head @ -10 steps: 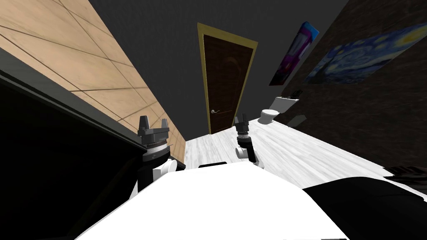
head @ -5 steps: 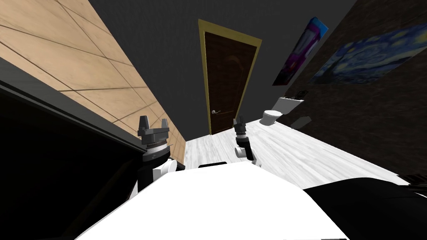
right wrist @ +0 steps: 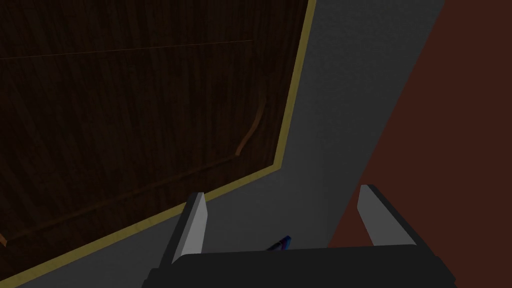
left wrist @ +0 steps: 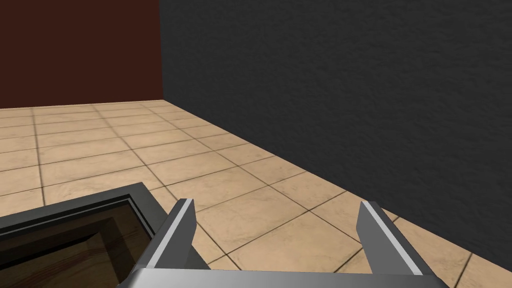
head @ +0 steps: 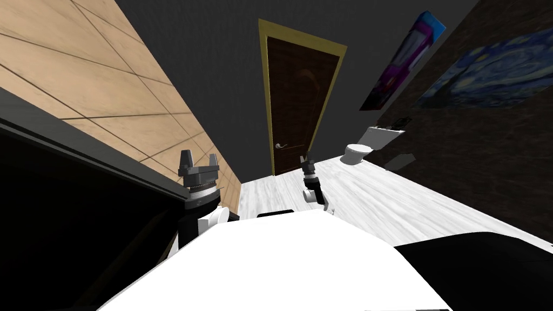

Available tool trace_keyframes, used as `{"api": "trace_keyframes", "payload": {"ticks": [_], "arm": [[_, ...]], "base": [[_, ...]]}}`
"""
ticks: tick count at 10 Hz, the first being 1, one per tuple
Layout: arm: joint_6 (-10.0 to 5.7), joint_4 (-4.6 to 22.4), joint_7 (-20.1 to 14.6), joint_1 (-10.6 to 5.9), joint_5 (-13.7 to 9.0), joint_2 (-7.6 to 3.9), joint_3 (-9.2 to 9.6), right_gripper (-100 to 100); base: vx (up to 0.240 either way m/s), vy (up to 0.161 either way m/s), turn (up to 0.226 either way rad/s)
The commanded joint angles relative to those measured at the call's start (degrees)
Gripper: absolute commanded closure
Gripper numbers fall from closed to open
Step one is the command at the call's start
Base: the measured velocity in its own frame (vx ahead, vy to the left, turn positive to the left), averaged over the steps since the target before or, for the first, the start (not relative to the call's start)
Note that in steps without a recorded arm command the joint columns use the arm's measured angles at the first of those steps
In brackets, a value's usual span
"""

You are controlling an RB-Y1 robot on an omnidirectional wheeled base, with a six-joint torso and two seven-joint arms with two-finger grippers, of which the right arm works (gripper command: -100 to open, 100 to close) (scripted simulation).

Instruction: Pull the door open

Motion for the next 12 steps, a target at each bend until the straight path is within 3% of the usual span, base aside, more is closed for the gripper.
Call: {"api": "trace_keyframes", "payload": {"ticks": [1, 3, 4, 7, 8, 10, 11, 12], "arm": [[-0.25, 1.62, -0.03, -0.54, -0.1, -0.24, -0.23, -100], [-0.64, 5.33, 0.13, -2.47, -0.27, -0.81, -0.73, -100], [-0.64, 6.04, 0.13, -2.47, -0.27, -0.81, -0.73, -100], [-1.24, 12.06, 0.39, -5.51, -0.54, -1.65, -1.5, -100], [-1.24, 13.01, 0.39, -5.51, -0.54, -1.65, -1.5, -100], [-1.66, 16.89, 0.56, -7.59, -0.72, -2.18, -2.03, -100], [-1.66, 17.75, 0.56, -7.59, -0.72, -2.18, -2.03, -100], [-1.86, 20.15, 0.65, -8.63, -0.81, -2.45, -2.3, -100]], "base": [[0.043, -0.014, 0.027], [0.065, -0.022, 0.073], [0.055, -0.025, 0.036], [0.073, -0.024, 0.073], [0.061, -0.022, 0.049], [0.077, -0.016, 0.081], [0.056, -0.017, 0.026], [0.048, -0.015, 0.058]]}}
